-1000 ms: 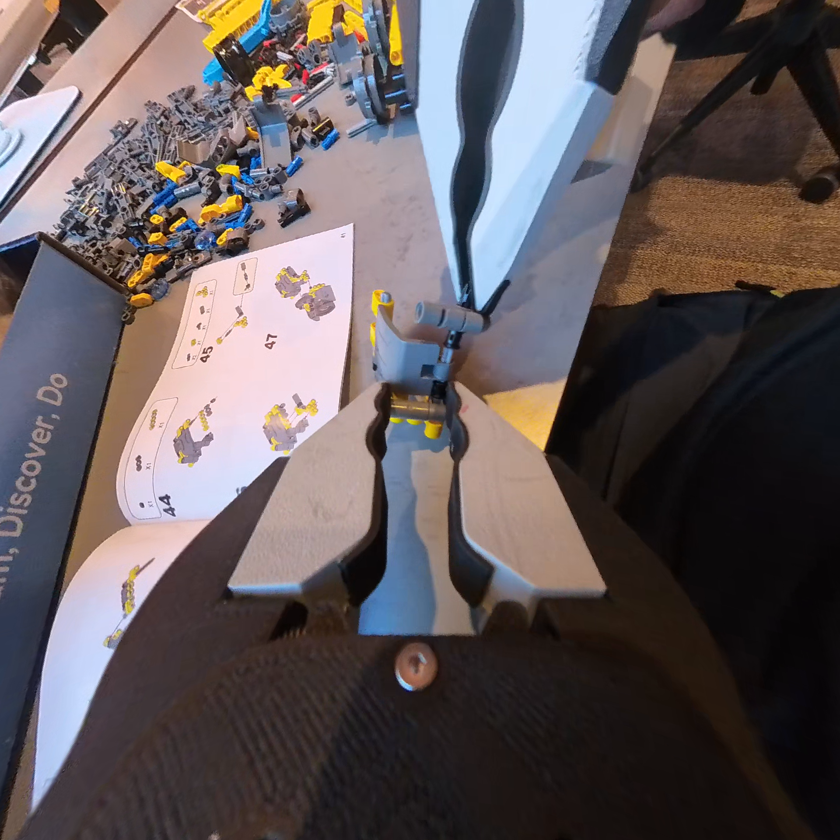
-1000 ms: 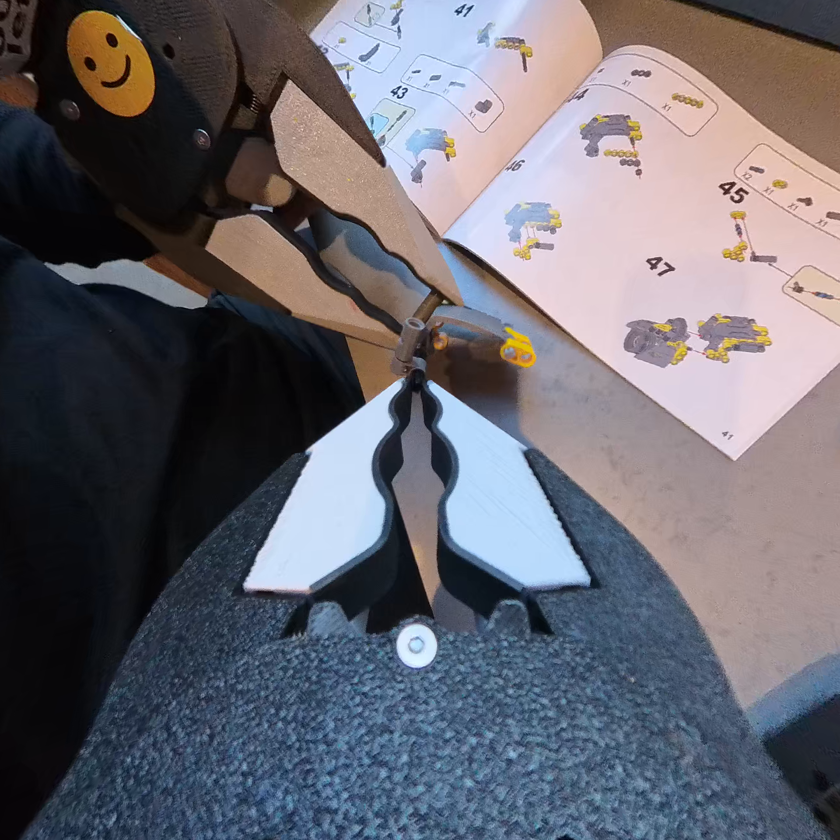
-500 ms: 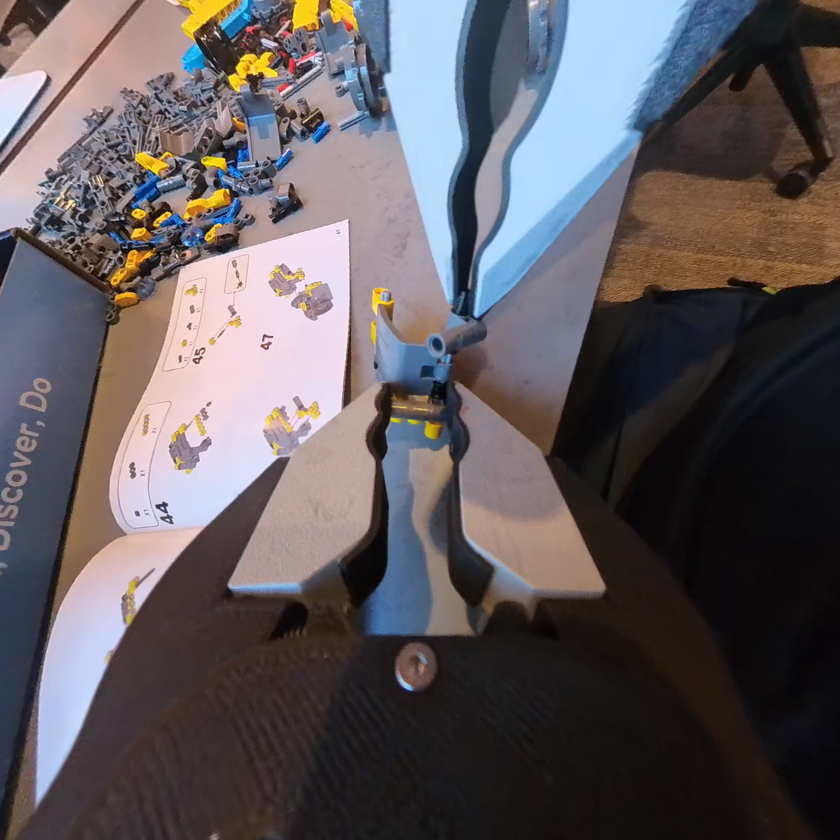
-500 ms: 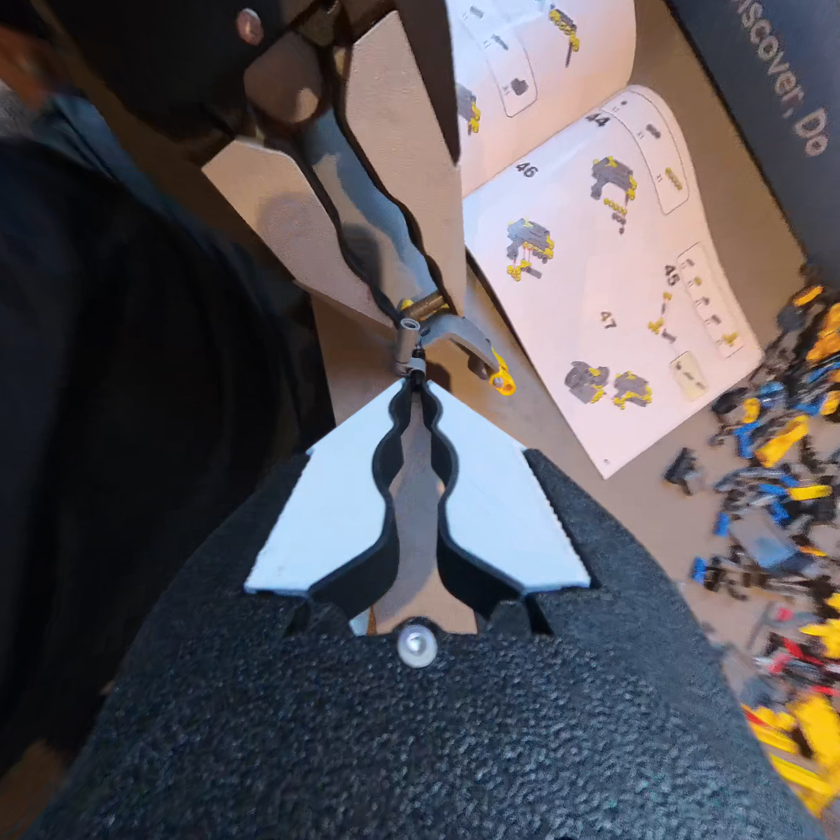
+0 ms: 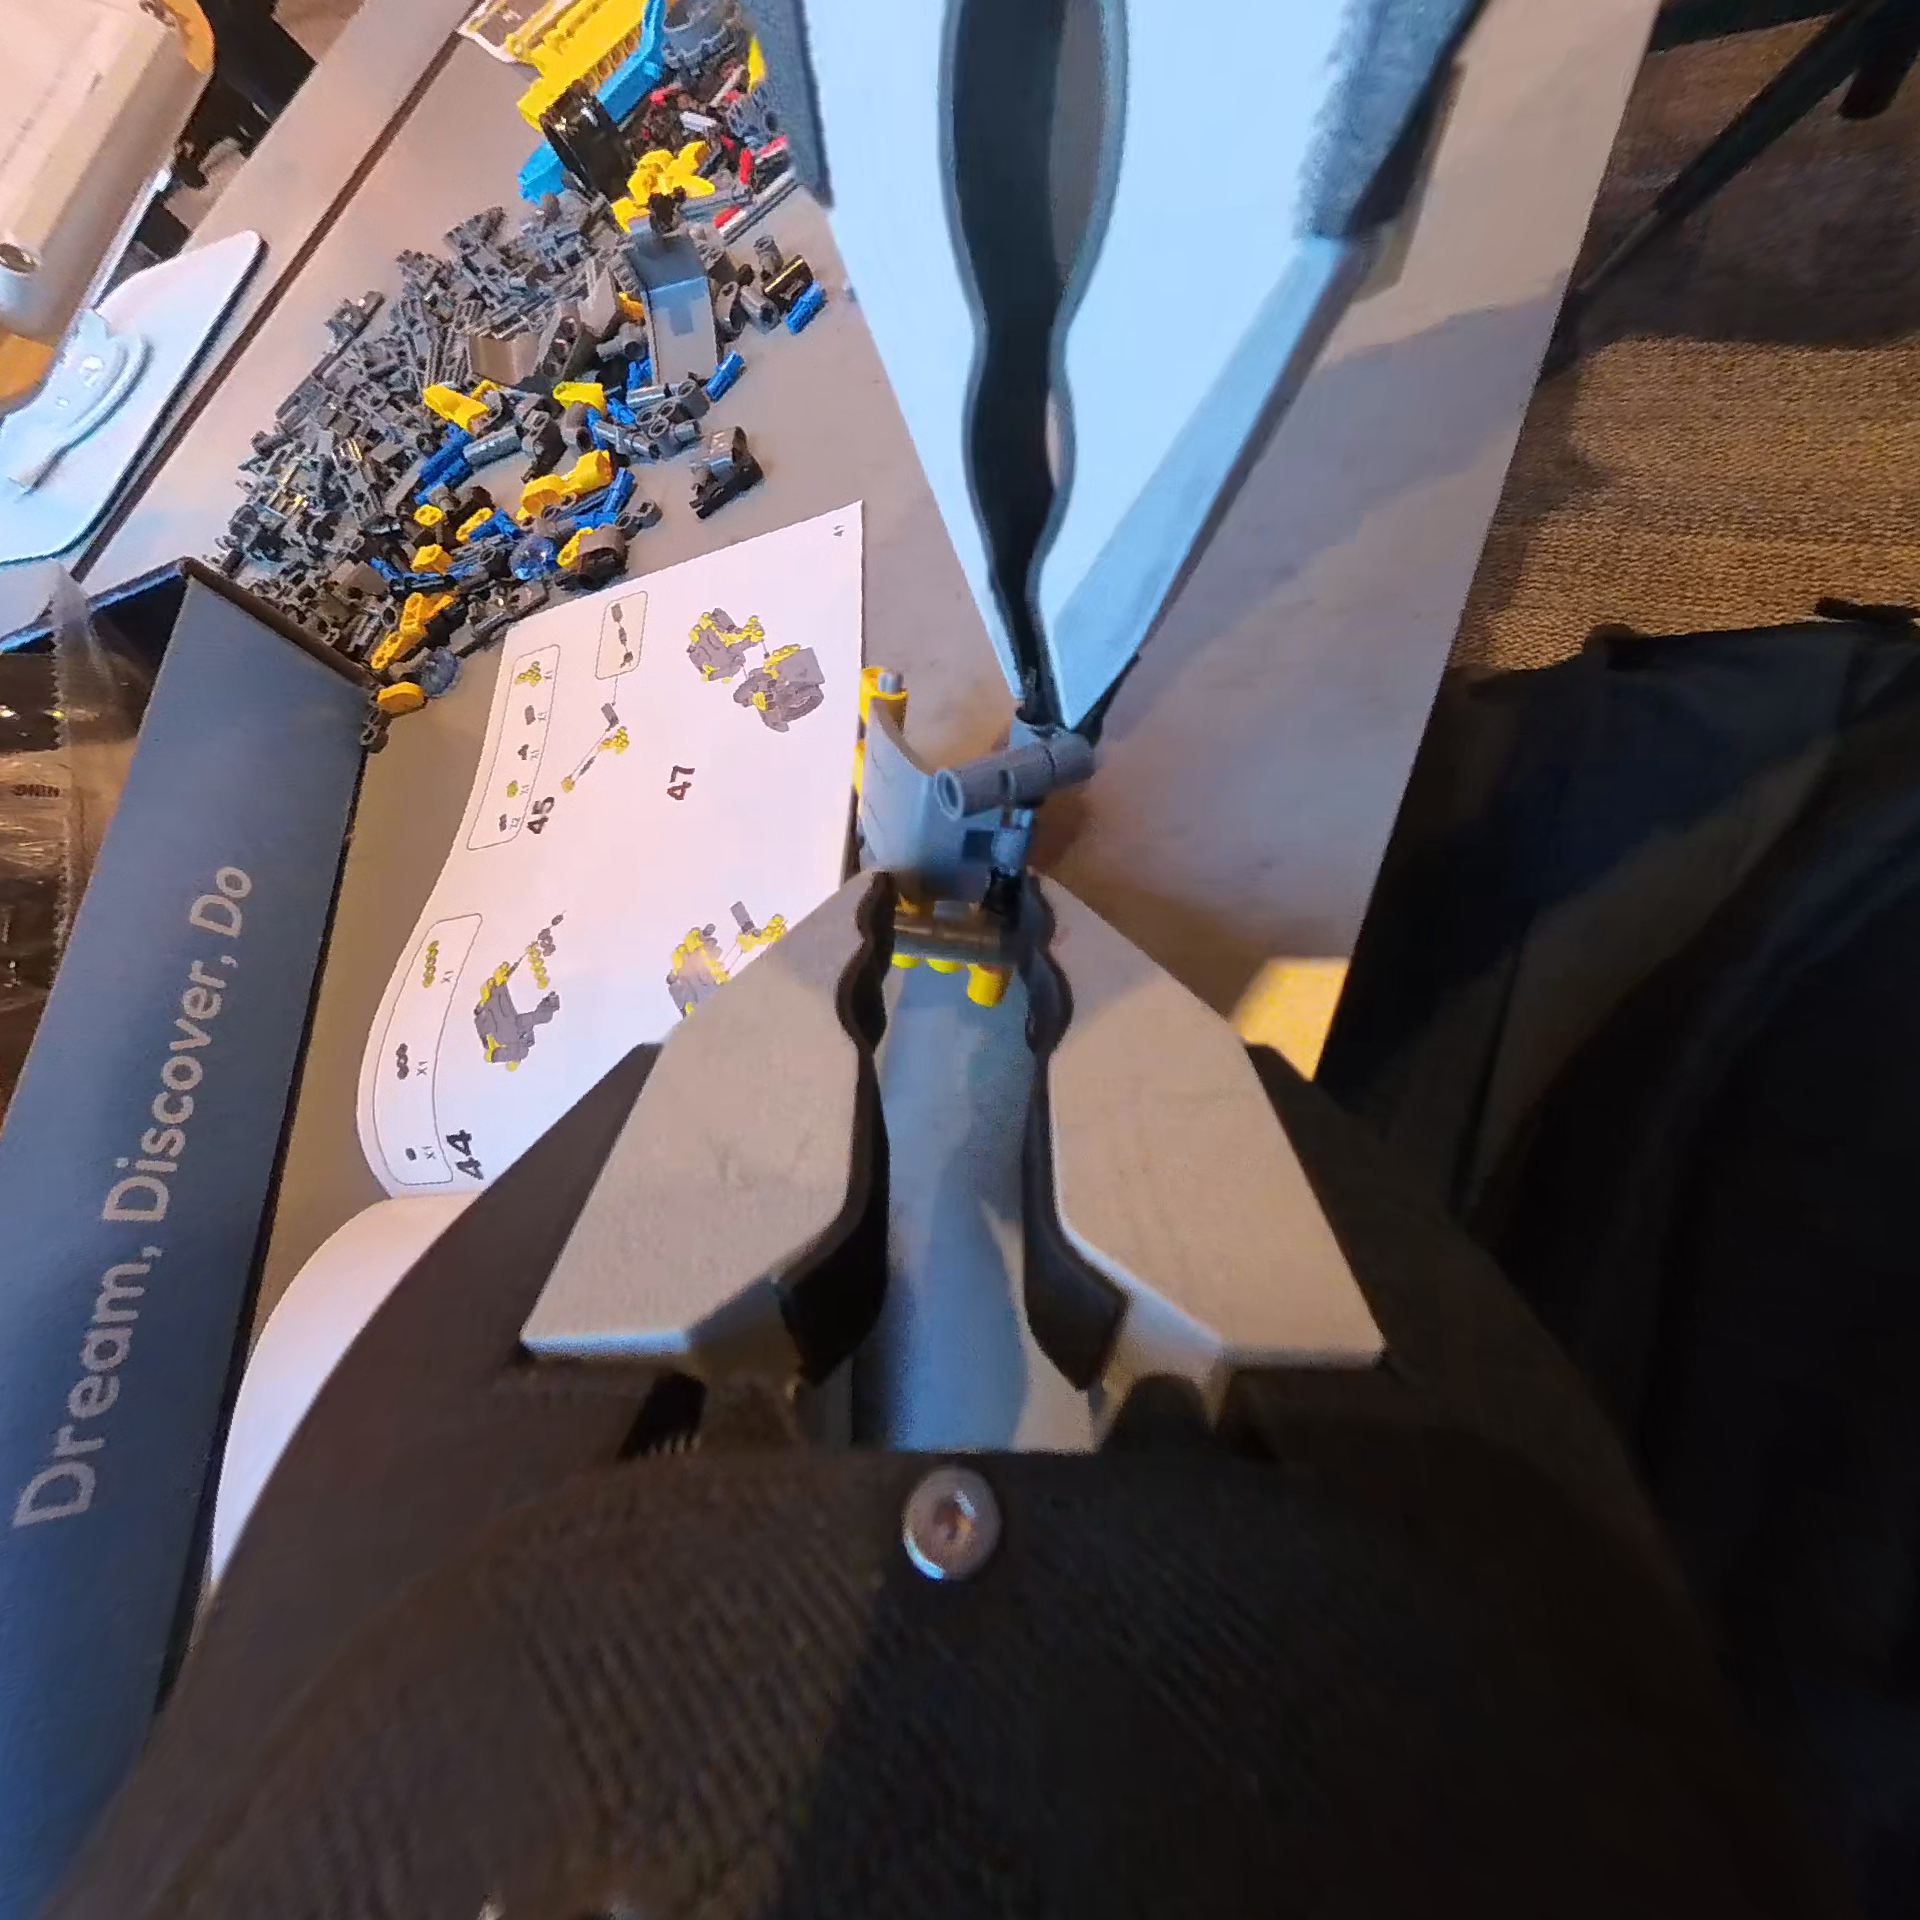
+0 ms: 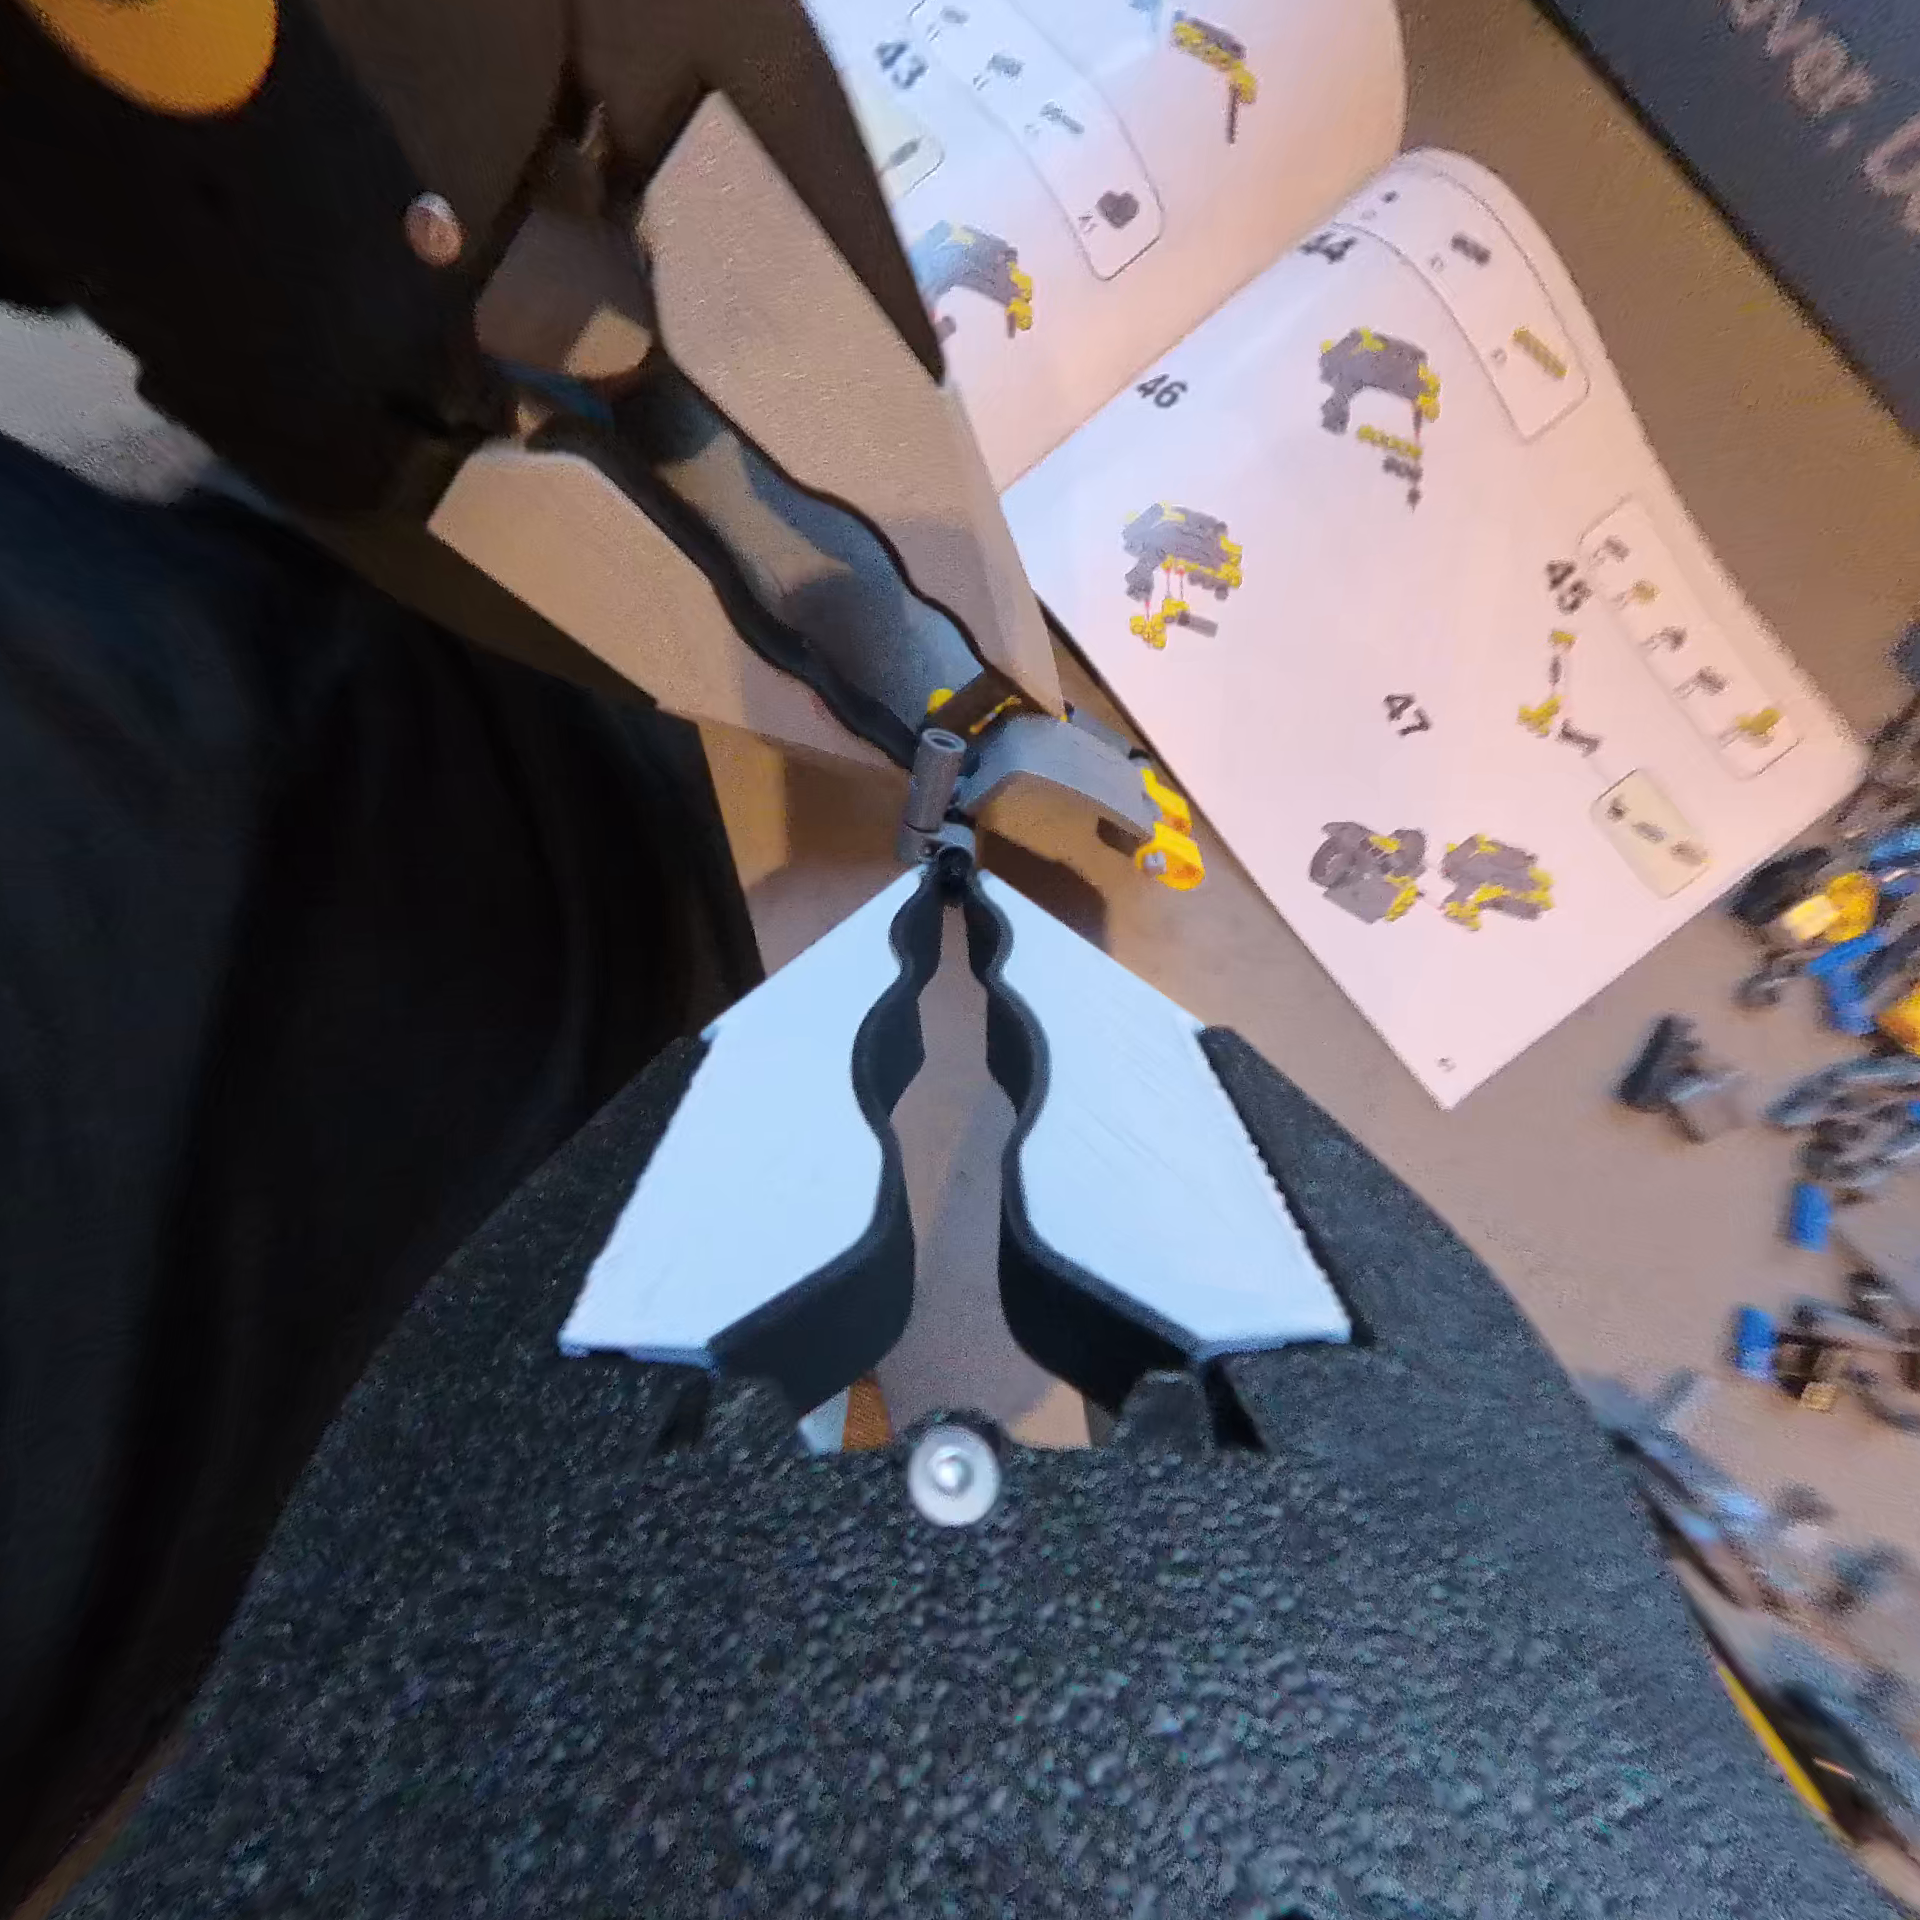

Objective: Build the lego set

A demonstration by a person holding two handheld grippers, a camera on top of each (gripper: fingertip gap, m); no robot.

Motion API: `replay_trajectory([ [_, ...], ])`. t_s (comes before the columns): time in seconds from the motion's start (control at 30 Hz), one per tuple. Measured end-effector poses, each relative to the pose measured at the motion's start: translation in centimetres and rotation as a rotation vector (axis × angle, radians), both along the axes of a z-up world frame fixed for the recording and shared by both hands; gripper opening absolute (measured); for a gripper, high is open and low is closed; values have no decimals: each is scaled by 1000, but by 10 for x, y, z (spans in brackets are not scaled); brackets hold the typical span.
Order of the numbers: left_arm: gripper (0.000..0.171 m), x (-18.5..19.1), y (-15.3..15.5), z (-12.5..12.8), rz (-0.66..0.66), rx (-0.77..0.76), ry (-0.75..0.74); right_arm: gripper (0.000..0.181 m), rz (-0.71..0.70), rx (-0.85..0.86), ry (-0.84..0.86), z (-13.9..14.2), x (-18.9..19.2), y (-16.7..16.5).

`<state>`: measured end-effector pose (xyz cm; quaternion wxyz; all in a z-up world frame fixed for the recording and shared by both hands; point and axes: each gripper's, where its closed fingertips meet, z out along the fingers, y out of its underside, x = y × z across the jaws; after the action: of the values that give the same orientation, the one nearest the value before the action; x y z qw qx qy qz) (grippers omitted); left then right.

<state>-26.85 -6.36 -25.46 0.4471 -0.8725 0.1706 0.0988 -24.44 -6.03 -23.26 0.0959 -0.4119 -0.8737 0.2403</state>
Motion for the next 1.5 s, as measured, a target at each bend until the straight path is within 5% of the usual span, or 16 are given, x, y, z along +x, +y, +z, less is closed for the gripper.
replay_trajectory([
  [0.03,23,0,0,0,1,1,5,3,-38,-56,-13,-1,0,0],
  [0.17,23,1,1,0,-7,3,13,3,-27,-109,28,-2,2,2],
  [0.37,23,-2,1,0,0,5,15,3,241,266,203,0,-3,3],
  [0.73,23,-5,1,0,27,19,83,3,-384,-554,-107,-3,-2,-2],
  [0.97,23,-7,2,-1,34,19,100,3,-174,-119,79,-9,-5,-4],
  [1.17,23,-9,2,-3,49,22,207,3,-126,-28,-16,-32,-2,-1],
  [1.4,24,-10,3,0,51,47,226,4,-189,-216,98,-18,-5,3],
  [1.5,24,-9,2,1,51,54,220,24,-222,-304,137,-15,-6,6],
])
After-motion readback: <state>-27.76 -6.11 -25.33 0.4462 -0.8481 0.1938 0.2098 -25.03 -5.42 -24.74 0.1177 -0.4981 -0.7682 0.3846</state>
